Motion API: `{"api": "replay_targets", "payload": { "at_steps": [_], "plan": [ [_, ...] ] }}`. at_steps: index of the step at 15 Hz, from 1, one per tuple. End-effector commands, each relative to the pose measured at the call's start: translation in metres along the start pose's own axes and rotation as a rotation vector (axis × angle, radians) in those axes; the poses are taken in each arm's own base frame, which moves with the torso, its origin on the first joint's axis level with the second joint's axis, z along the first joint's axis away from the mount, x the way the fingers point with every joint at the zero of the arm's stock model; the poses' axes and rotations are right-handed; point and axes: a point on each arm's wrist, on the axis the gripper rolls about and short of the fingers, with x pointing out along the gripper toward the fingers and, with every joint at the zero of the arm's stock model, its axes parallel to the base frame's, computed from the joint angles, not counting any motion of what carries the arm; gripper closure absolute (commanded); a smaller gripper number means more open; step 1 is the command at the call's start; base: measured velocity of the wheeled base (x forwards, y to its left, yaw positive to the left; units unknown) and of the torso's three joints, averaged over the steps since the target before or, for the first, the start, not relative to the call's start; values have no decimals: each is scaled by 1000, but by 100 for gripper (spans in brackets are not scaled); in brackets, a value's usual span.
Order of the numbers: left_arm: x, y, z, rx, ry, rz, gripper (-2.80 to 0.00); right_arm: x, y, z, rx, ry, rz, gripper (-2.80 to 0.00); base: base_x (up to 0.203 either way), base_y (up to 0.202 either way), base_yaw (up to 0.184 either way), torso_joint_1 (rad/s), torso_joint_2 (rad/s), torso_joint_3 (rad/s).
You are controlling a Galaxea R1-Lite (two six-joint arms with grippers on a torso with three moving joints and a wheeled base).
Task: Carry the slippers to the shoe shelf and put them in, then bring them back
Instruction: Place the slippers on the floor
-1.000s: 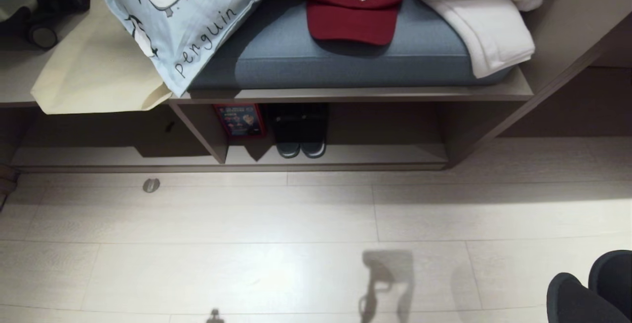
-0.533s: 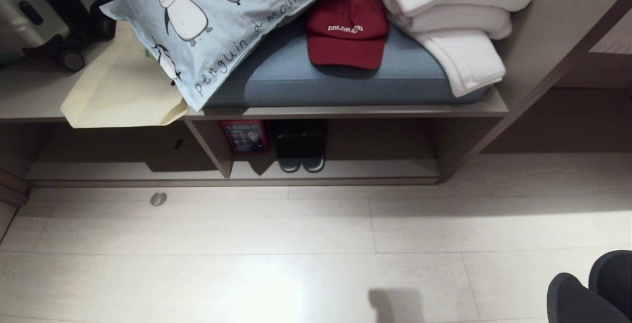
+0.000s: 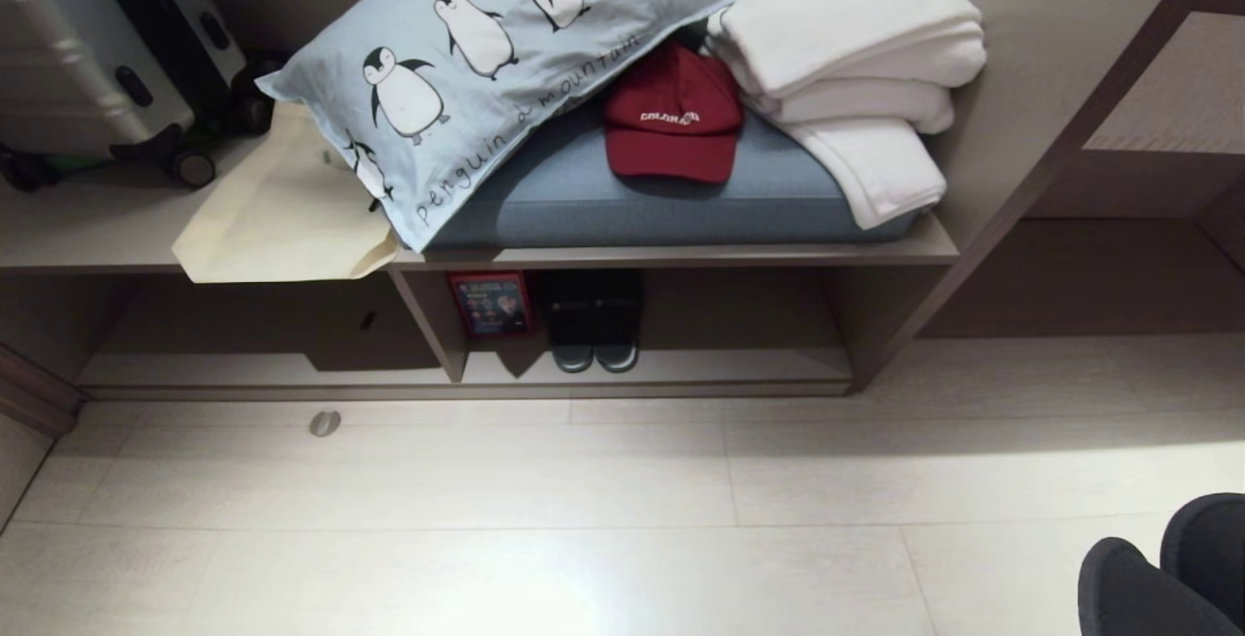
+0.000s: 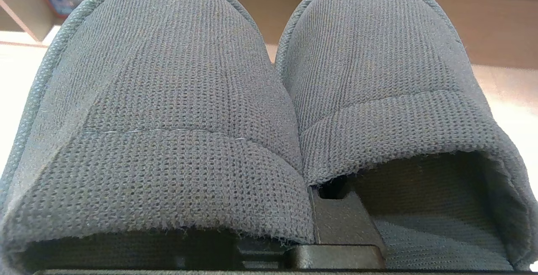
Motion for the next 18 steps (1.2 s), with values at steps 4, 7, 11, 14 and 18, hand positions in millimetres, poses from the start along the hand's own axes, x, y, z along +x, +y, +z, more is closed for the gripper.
{"api": "replay_targets", "payload": {
  "at_steps": [4,7,11,14,18],
  "plan": [
    [0,0,0,0,2,1,0,0,0,0,-1,-2,0,0,0,0,0,2,0,207],
    [0,0,0,0,2,1,0,0,0,0,-1,-2,0,0,0,0,0,5,0,202],
    [0,0,0,0,2,1,0,0,0,0,-1,-2,0,0,0,0,0,3,-1,204],
    [0,0,0,0,2,1,0,0,0,0,-1,-2,0,0,0,0,0,3,2,206],
    [0,0,0,0,2,1,0,0,0,0,-1,-2,0,0,0,0,0,1,5,205]
  ]
}}
